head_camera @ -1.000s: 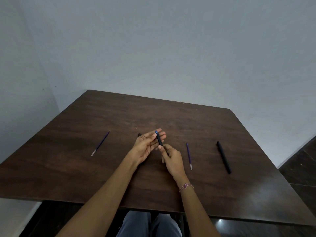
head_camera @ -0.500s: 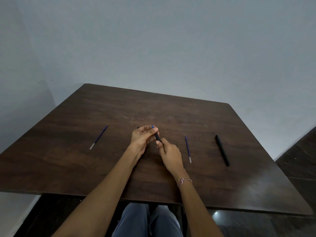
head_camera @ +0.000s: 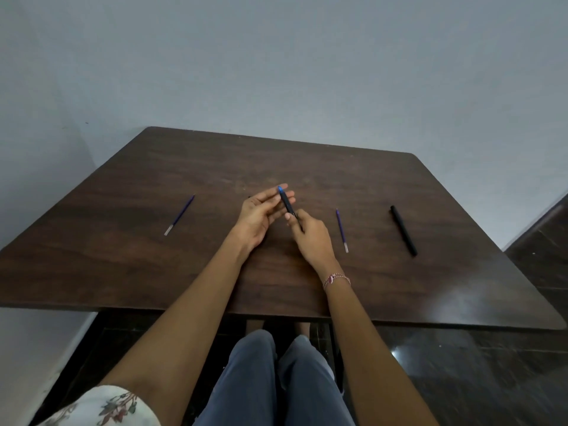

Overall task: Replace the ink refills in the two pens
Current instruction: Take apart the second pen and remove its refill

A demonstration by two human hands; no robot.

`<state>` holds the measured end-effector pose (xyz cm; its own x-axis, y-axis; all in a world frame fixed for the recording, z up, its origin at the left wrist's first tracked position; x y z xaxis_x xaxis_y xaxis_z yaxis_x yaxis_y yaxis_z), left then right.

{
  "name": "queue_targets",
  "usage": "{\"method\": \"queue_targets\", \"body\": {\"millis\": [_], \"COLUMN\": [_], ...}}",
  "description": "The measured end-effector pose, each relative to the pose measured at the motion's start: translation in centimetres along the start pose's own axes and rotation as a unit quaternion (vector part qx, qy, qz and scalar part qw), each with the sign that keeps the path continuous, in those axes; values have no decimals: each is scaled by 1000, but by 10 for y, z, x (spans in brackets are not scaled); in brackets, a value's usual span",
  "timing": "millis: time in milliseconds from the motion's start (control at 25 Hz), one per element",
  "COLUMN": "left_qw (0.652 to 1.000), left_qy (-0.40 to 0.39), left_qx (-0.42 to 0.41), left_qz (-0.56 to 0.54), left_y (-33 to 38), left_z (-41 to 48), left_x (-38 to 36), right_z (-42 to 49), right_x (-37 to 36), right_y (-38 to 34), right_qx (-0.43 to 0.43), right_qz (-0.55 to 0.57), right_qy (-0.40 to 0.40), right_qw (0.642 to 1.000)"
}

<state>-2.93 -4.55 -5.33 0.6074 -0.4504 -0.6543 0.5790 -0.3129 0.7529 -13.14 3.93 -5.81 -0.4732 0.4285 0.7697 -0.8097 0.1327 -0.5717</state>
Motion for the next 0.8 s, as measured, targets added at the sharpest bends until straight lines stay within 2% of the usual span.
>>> {"method": "queue_targets", "body": {"millis": [240,480,800], "left_qw": [996,999,998], "left_qy": [58,12,35], "left_qx": [-61,-2,-46], "left_qz": [10,-32,14], "left_y": [2,2,2], "left_z": [0,-1,0], "left_x": [1,4,2], "right_z": [0,-1,2], "right_x": [-1,-3,-2], "right_y": [1,4,2], "right_qx": [0,-20,-1], "right_qz": [32,60,50], "right_qy": [-3,-2,-9], "right_qw": [999,998,999]}}
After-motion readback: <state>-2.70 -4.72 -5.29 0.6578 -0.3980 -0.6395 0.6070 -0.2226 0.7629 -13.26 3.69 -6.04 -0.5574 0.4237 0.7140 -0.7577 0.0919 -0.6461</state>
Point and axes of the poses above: each hand's wrist, its own z-axis towards the middle knuckle, its own x-axis out of the back of the hand, y = z × x, the point moved 3 cm from there along z, towards the middle knuckle, and after that the axes turned 8 degrees about -z, right-handed, at the moved point
